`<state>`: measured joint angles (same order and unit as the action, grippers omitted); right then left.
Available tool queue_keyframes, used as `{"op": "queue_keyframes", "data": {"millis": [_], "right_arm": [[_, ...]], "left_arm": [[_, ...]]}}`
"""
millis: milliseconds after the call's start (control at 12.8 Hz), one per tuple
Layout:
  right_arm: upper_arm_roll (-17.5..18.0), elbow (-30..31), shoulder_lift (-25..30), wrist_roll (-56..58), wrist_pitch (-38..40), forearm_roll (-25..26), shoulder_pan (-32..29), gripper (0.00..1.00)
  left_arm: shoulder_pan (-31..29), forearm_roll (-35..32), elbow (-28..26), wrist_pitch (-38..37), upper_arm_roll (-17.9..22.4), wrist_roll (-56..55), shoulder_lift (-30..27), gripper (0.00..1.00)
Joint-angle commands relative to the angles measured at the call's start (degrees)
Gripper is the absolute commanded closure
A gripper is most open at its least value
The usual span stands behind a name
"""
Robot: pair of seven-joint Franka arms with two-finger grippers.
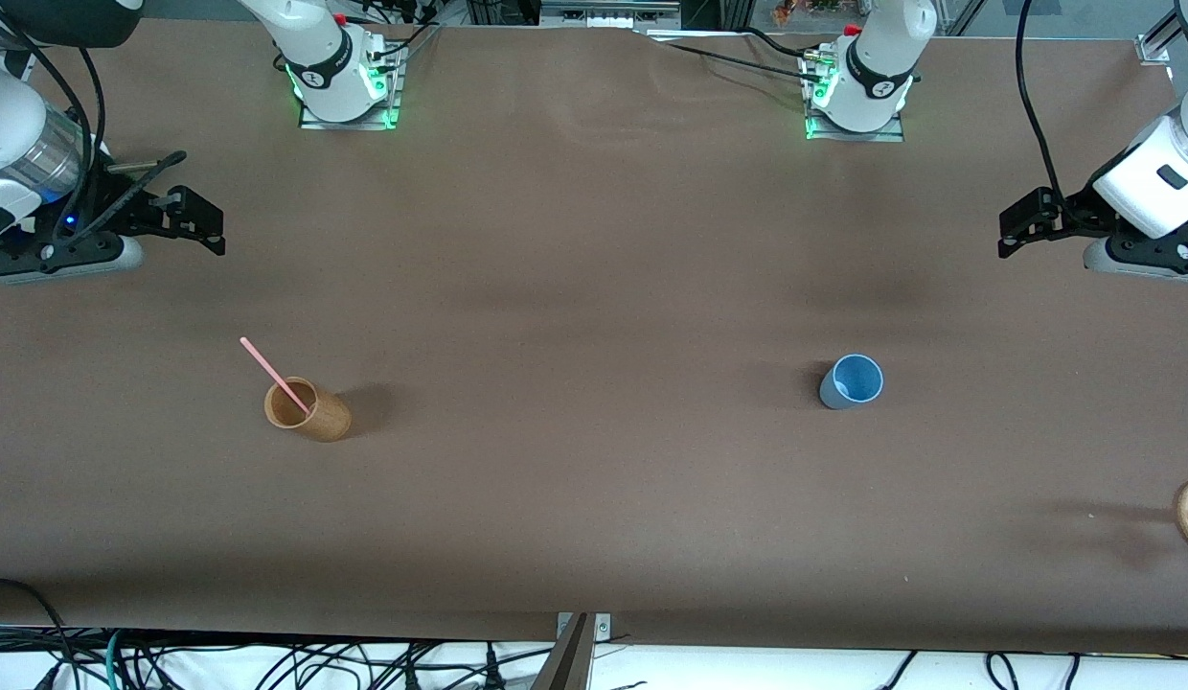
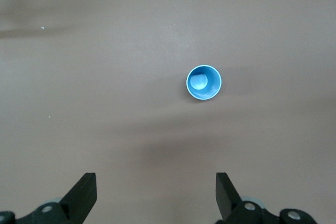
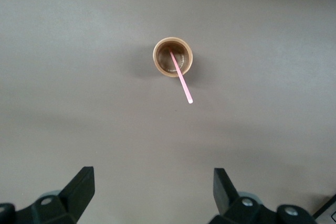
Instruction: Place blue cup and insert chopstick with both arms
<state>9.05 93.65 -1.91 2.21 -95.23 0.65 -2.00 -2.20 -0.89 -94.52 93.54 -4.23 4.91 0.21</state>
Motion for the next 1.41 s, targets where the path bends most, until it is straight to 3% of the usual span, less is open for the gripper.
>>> {"op": "queue_keyframes", "data": {"millis": [0,1333], "right_arm": [[0.27,-0.93,-0.46,-0.8,0.05,0.67,0.07,0.0],[0.09,-1.19,-0.82,-0.72,0.4,0.14,-0.46,0.0]], "left_arm": [[0.09,1.33,-0.31,-0.2,0.36,-0.34,-0.65,0.0],[0.09,1.33,-0.23,-0.9,0.18,0.37,-0.65,0.0]]}}
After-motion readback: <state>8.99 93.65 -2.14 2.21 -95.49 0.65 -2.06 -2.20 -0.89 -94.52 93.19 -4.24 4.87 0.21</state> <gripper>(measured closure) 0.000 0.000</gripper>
